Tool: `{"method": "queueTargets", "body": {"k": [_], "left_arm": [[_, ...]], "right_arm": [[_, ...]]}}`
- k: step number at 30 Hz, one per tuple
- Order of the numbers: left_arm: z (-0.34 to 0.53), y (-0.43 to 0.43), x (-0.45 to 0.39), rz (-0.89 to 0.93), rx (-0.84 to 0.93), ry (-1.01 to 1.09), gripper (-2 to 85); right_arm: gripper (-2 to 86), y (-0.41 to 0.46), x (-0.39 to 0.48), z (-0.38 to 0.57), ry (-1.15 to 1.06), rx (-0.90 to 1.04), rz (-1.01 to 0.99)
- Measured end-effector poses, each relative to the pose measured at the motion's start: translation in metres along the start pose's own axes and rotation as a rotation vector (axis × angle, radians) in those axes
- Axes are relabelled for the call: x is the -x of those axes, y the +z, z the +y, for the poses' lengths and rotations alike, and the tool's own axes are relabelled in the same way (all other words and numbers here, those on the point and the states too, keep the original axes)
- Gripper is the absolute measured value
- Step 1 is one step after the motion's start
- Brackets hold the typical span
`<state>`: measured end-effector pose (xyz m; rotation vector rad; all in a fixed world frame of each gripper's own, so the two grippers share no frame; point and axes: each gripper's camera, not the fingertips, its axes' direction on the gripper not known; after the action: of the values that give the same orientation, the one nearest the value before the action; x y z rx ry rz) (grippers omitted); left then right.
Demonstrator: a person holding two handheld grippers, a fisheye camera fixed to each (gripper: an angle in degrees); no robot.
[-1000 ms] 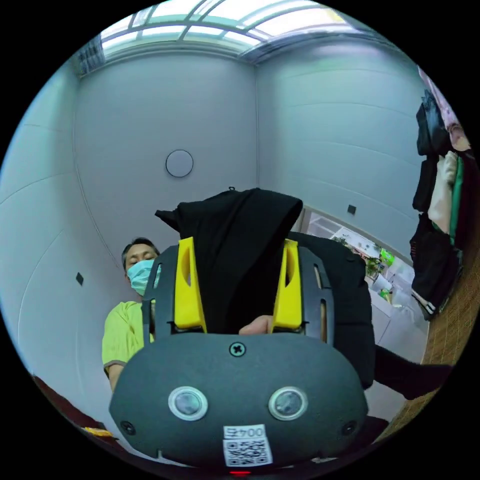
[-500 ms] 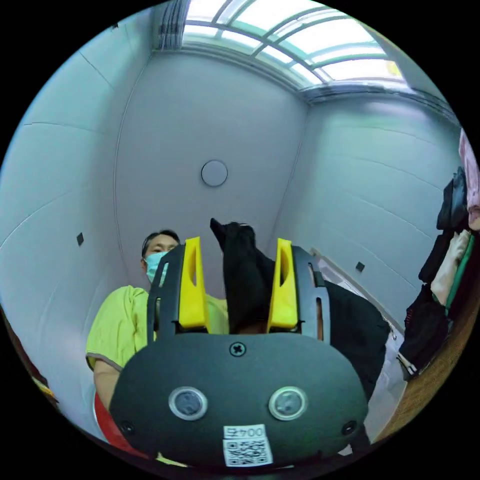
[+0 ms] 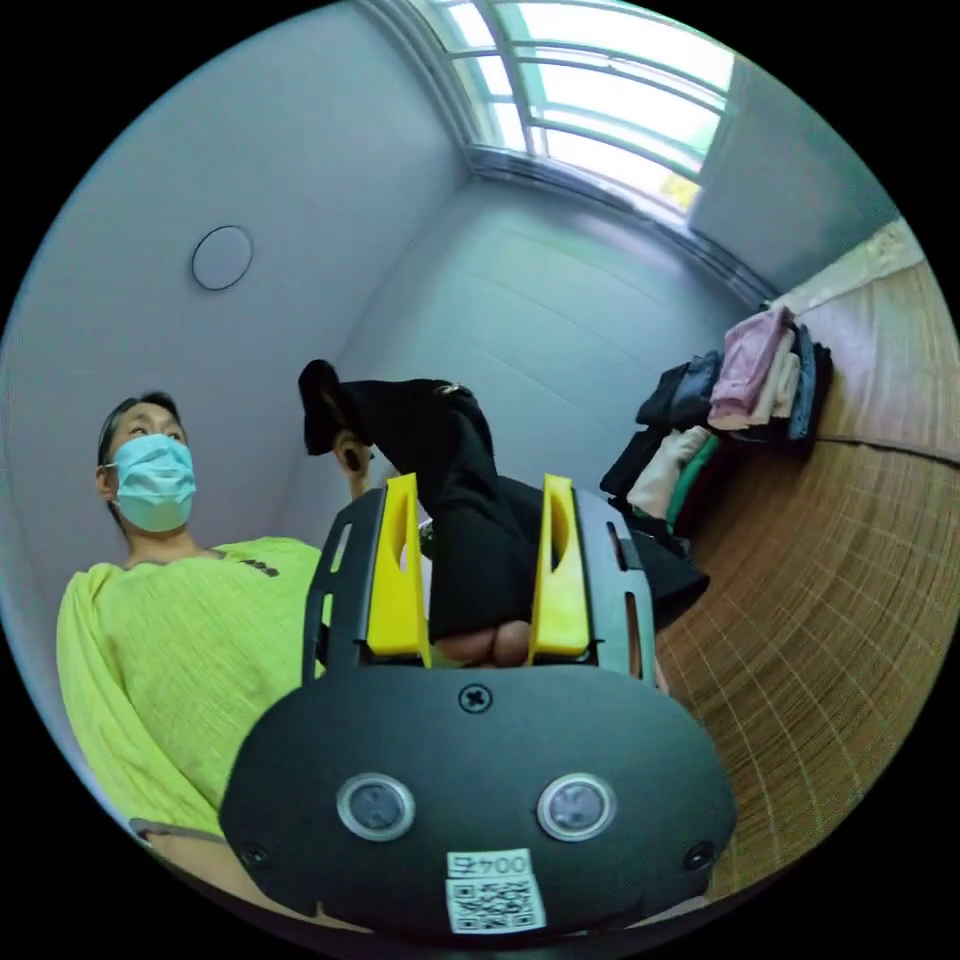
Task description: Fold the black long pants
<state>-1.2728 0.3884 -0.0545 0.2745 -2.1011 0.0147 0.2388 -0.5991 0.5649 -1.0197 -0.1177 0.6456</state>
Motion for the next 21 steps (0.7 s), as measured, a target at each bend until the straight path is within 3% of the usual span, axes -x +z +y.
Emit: {"method": "queueTargets", "body": {"k": [3, 12, 17, 21], "left_arm": [[-0.020, -0.020, 0.005, 0.026, -0.006, 0.018, 7.3], [-0.112, -0.102, 0.022, 0.093, -0.069, 0.071, 7.3], [-0.151, -0.158, 0.046, 0.073, -0.089, 0.057, 7.3], [-0.175, -0.215, 0.072, 0.056, -0.106, 0.037, 7.4]], "right_arm": [[17.9, 0.027, 0.008, 0.016, 0.065, -0.009, -0.008], [17.4, 0.153, 0.035, 0.041, 0.072, 0.374, -0.275], [22.4, 0.227, 0.076, 0.052, 0.018, 0.602, -0.192], [10.9, 0.295, 0.104, 0.072, 0.031, 0.817, -0.144]]}}
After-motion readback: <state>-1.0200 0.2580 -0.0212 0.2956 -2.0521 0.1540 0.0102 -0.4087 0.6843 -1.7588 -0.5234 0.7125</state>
